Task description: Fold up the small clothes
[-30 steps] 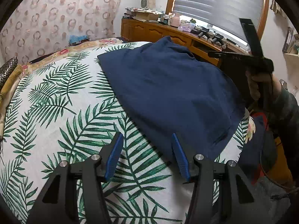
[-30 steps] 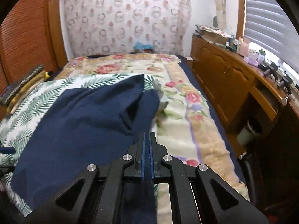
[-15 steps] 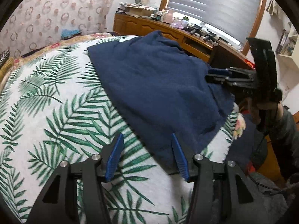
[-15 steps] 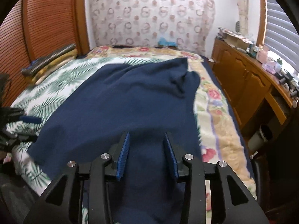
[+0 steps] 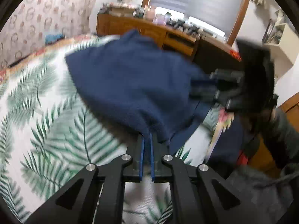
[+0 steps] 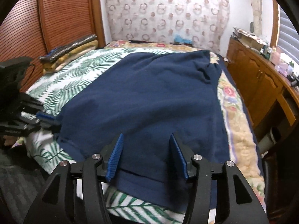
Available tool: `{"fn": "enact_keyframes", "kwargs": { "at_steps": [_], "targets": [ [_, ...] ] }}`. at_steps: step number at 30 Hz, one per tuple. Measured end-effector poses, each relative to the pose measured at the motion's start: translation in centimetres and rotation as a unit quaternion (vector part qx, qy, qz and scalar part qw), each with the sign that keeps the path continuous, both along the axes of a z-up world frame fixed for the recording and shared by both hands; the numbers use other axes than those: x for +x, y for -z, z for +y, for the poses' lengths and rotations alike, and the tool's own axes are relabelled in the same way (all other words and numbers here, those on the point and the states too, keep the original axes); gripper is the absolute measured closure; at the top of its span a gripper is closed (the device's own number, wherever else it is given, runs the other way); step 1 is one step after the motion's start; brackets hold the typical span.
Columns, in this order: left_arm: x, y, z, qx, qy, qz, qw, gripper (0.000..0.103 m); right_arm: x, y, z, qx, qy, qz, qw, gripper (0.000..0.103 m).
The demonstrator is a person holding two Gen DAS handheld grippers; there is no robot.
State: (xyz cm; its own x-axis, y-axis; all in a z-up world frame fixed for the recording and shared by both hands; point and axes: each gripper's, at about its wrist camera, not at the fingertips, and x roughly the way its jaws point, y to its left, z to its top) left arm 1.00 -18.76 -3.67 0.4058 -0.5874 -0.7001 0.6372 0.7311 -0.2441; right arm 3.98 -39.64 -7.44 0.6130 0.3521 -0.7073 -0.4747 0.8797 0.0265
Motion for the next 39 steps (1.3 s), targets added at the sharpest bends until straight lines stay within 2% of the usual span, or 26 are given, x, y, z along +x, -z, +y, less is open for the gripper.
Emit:
{"fn": "enact_keyframes", "kwargs": {
  "at_steps": [4, 7, 9, 14, 17, 20, 22, 23, 24, 26, 32, 34, 37, 39],
  "targets": [
    [1.1, -4.4, -0.8, -0.016, -0.008, -0.052, 0.9985, 0.102, -0.8, -0.2, 0.5, -0.002, -0.017, 0.0, 1.0, 0.045],
    [2.7, -5.9, -1.4, -0.022, -0.013, -0.066, 0.9975, 0.102, -1.6, -0.7, 0.9, 0.008, -0.027, -0.005, 1.0, 0.039],
    [3.8, -6.3, -1.9, -0.022, -0.016, -0.07, 0.9972, 0.102, -2.1, -0.9, 1.2, 0.007, -0.035, -0.009, 0.999, 0.034],
    [5.3, -6.5, -1.5, -0.033, -0.037, -0.074, 0.9961, 0.102, -2.1, 0.0, 1.5, -0.026, -0.038, -0.006, 0.999, 0.033],
    [5.7, -6.3, -0.9, -0.035, -0.045, -0.074, 0.9957, 0.102, -1.3, 1.0, 0.9, -0.061, -0.017, -0.01, 0.998, 0.033],
    [6.0, -6.3, -0.3, -0.041, -0.052, -0.074, 0.9951, 0.102, -0.2, 1.6, -0.5, -0.074, 0.014, -0.007, 0.997, 0.033],
    [6.3, -6.6, -0.1, -0.046, -0.056, -0.073, 0.9947, 0.102, 0.3, 1.3, -1.3, -0.069, 0.022, -0.009, 0.997, 0.042],
    [6.4, -6.7, -0.1, -0.048, -0.057, -0.073, 0.9946, 0.102, 0.7, 1.0, -1.7, -0.071, 0.026, -0.012, 0.997, 0.051],
    [6.6, -6.8, 0.0, -0.05, -0.057, -0.072, 0.9945, 0.102, 1.2, 0.5, -2.0, -0.072, 0.028, -0.017, 0.997, 0.068],
    [7.2, -7.1, 0.3, -0.044, -0.068, -0.081, 0.9934, 0.102, 1.8, -0.6, -2.1, -0.069, 0.017, -0.03, 0.997, 0.093],
    [11.7, -7.1, 1.8, -0.03, -0.109, -0.088, 0.9897, 0.102, 6.3, -7.0, -1.4, -0.053, -0.001, -0.104, 0.993, 0.098],
    [13.5, -6.8, 2.2, -0.028, -0.12, -0.082, 0.989, 0.102, 8.1, -8.0, -0.9, -0.055, -0.008, -0.116, 0.992, 0.098],
    [16.2, -5.8, 2.6, -0.018, -0.131, -0.072, 0.9886, 0.102, 12.5, -8.6, 0.3, -0.057, -0.022, -0.112, 0.992, 0.098],
    [18.0, -4.9, 2.7, -0.012, -0.138, -0.059, 0.9885, 0.102, 15.6, -8.1, 0.8, -0.059, -0.028, -0.093, 0.993, 0.098]
  ]
}}
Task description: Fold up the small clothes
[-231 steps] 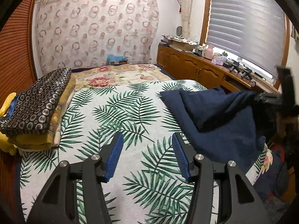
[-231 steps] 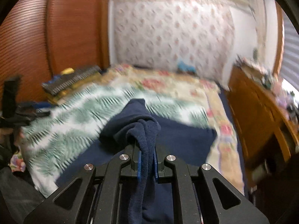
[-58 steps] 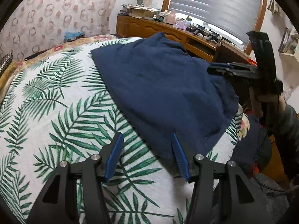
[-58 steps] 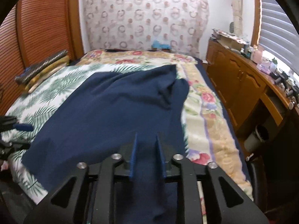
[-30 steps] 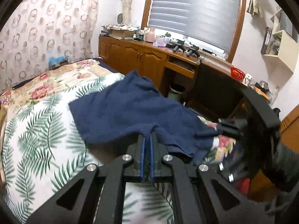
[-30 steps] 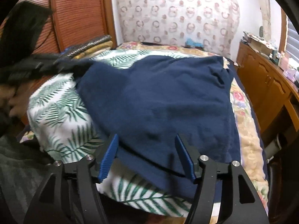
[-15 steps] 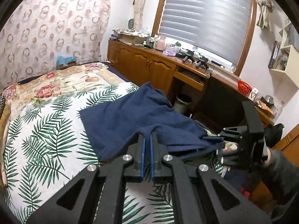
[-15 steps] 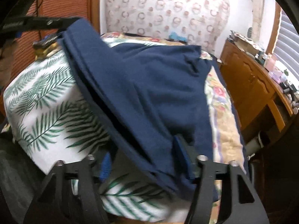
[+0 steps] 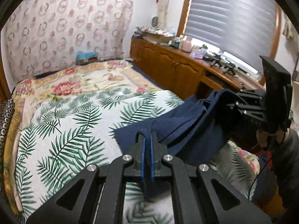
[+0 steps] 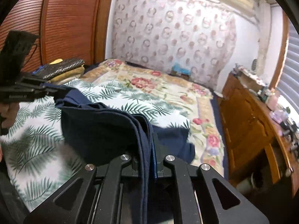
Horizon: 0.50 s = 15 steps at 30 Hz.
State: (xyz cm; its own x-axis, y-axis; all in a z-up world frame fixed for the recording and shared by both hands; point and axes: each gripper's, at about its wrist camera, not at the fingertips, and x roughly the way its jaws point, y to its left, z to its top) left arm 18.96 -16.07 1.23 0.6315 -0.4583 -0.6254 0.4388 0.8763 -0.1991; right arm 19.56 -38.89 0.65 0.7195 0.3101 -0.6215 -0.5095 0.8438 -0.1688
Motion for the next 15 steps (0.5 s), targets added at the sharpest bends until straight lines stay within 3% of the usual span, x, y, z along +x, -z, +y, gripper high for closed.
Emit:
{"fn": "enact_keyframes", "kwargs": {
  "at_steps": [3, 6, 10, 12, 14, 15],
  "targets": [
    [2.8, 1.9, 0.0, 0.0, -0.006, 0.03, 0.9995, 0.101, 4.3, 1.4, -0.2, 0.01, 0.004, 0.036, 0.999, 0.097],
    [4.3, 3.1, 0.0, -0.004, -0.005, 0.05, 0.9987, 0.1, 7.0, 2.3, -0.8, 0.017, 0.017, 0.055, 0.998, 0.079],
    [4.9, 3.1, 0.4, -0.02, -0.003, 0.059, 0.998, 0.093, 9.3, 2.6, -1.3, 0.026, 0.024, 0.052, 0.998, 0.079],
    [4.9, 2.7, 0.8, -0.019, -0.01, 0.048, 0.9986, 0.07, 9.9, 2.6, -1.1, 0.019, 0.031, 0.044, 0.998, 0.066],
    [4.9, 2.1, 1.2, -0.022, -0.019, 0.034, 0.999, 0.065, 10.9, 2.3, -1.2, 0.007, 0.051, 0.025, 0.998, 0.056],
    [4.9, 1.8, 1.6, -0.028, -0.022, 0.029, 0.9989, 0.062, 11.3, 2.2, -1.3, 0.006, 0.063, 0.018, 0.998, 0.056]
  ]
}}
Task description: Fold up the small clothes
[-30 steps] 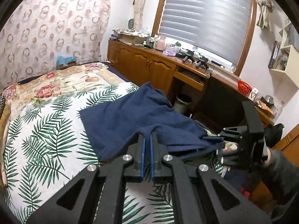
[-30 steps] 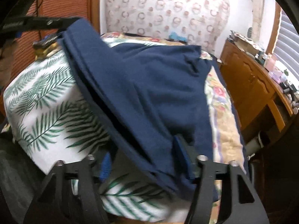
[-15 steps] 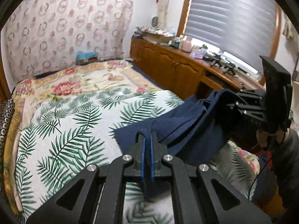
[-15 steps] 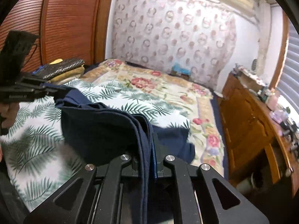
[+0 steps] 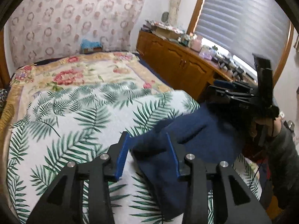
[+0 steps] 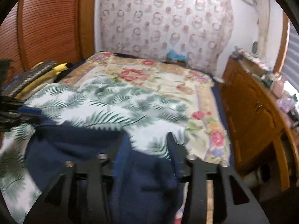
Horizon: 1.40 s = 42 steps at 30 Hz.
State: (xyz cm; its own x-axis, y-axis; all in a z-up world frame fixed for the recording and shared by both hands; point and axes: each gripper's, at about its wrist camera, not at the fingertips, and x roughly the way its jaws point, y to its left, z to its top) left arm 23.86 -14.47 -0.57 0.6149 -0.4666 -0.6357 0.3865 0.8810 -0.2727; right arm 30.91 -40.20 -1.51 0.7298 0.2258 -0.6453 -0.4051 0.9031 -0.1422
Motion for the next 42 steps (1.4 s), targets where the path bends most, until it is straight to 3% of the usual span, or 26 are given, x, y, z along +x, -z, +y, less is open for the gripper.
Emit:
{"fn": "enact_keyframes", "kwargs": {
  "at_steps": [5, 10, 21, 29, 35, 42],
  "targets": [
    [0.3, 0.6, 0.3, 0.0, 0.005, 0.01, 0.9999, 0.06, 1.2, -1.6, -2.0, 0.014, 0.06, -0.028, 0.998, 0.056],
    [0.5, 2.5, -1.0, 0.022, 0.025, 0.031, 0.999, 0.06, -1.6, -3.2, -3.9, 0.046, 0.057, -0.024, 0.997, 0.052],
    [0.8, 4.5, -2.5, 0.043, 0.041, 0.051, 0.9969, 0.06, -8.3, 0.3, -2.3, 0.056, 0.0, 0.063, 0.996, 0.051],
    [1.2, 5.1, -2.3, 0.046, 0.04, 0.06, 0.9963, 0.059, -9.4, 1.7, -0.1, 0.015, -0.01, 0.063, 0.998, 0.051],
    [1.5, 5.8, -2.3, 0.048, 0.04, 0.068, 0.9958, 0.057, -10.0, 0.5, 0.4, 0.023, -0.019, 0.044, 0.999, 0.051],
    [2.0, 6.2, -2.1, 0.041, 0.04, 0.077, 0.9954, 0.055, -8.9, 3.4, 0.9, -0.011, -0.038, 0.093, 0.995, 0.049]
  ]
}}
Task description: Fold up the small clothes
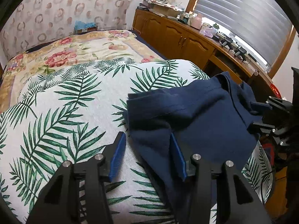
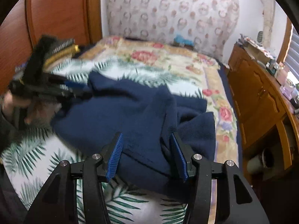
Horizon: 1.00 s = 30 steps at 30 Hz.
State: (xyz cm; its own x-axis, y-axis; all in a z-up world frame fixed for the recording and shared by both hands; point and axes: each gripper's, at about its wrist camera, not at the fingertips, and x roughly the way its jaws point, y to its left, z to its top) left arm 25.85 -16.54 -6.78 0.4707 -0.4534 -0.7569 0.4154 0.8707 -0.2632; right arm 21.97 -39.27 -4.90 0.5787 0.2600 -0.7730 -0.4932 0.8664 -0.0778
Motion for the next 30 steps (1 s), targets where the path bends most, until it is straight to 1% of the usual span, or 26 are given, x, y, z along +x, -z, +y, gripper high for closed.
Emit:
{"fn": "enact_keyframes", "kwargs": {
  "at_steps": [4, 5, 6, 8, 10, 12, 14, 15, 16, 17, 18, 19, 21, 23, 25, 26, 30],
  "targets": [
    [0.0, 0.1, 0.0, 0.001, 0.0, 0.001, 1.0, 0.054, -0.1, 0.3, 0.3, -0.008, -0.018, -0.005, 1.0, 0.05],
    [0.0, 0.1, 0.0, 0.0, 0.0, 0.002, 1.0, 0.054, 0.0, 0.4, 0.2, -0.004, -0.022, -0.003, 1.0, 0.059],
    [0.0, 0.1, 0.0, 0.0, 0.0, 0.003, 1.0, 0.054, 0.1, 0.3, 0.1, 0.002, -0.031, 0.001, 1.0, 0.077],
    [0.0, 0.1, -0.1, 0.001, -0.001, 0.003, 1.0, 0.054, 0.1, 0.1, 0.0, -0.002, -0.033, -0.008, 0.999, 0.099],
    [0.0, 0.1, -0.1, 0.002, -0.002, 0.002, 1.0, 0.054, 0.6, -0.9, -1.0, 0.016, -0.019, -0.022, 0.999, 0.1],
    [0.0, 0.2, 0.0, 0.002, -0.001, 0.002, 1.0, 0.054, 1.9, -2.3, -2.7, 0.026, 0.023, -0.05, 0.998, 0.1],
    [0.0, 0.2, 0.0, 0.002, -0.003, 0.002, 1.0, 0.054, 3.6, -3.4, -4.6, 0.033, 0.074, -0.074, 0.994, 0.1],
    [0.0, 0.1, 0.1, 0.001, -0.003, 0.001, 1.0, 0.054, 4.9, -3.7, -6.0, 0.033, 0.111, -0.08, 0.99, 0.1],
    [0.0, -0.1, 0.3, -0.002, -0.004, -0.001, 1.0, 0.054, 5.5, -3.8, -6.6, 0.031, 0.127, -0.078, 0.988, 0.1],
    [-0.1, -0.3, 0.4, -0.005, -0.005, -0.004, 1.0, 0.054, 6.0, -3.7, -7.4, 0.03, 0.147, -0.076, 0.986, 0.097],
    [0.0, -0.5, 0.6, -0.007, -0.007, -0.007, 0.9999, 0.054, 6.3, -3.7, -7.9, 0.031, 0.16, -0.072, 0.984, 0.085],
    [0.1, -0.6, 0.7, -0.009, -0.01, -0.009, 0.9999, 0.054, 6.2, -3.8, -8.1, 0.037, 0.162, -0.07, 0.984, 0.079],
    [0.5, -0.8, 1.1, -0.017, -0.015, -0.011, 0.9997, 0.054, 5.4, -3.7, -8.3, 0.048, 0.16, -0.071, 0.983, 0.051],
    [1.1, -0.6, 1.0, -0.015, -0.014, -0.006, 0.9998, 0.054, 4.7, -3.2, -8.0, 0.053, 0.16, -0.066, 0.983, 0.041],
    [1.6, -0.3, 0.6, -0.012, -0.011, -0.003, 0.9999, 0.054, 4.0, -2.4, -7.7, 0.072, 0.15, -0.048, 0.985, 0.036],
    [2.1, 0.0, 0.5, -0.011, -0.012, 0.004, 0.9999, 0.054, 3.7, -1.6, -7.3, 0.077, 0.145, -0.034, 0.986, 0.032],
    [3.0, 0.7, 0.0, -0.013, -0.01, 0.016, 0.9997, 0.054, 4.0, 1.2, -5.9, 0.079, 0.136, 0.006, 0.988, 0.029]
  ]
}}
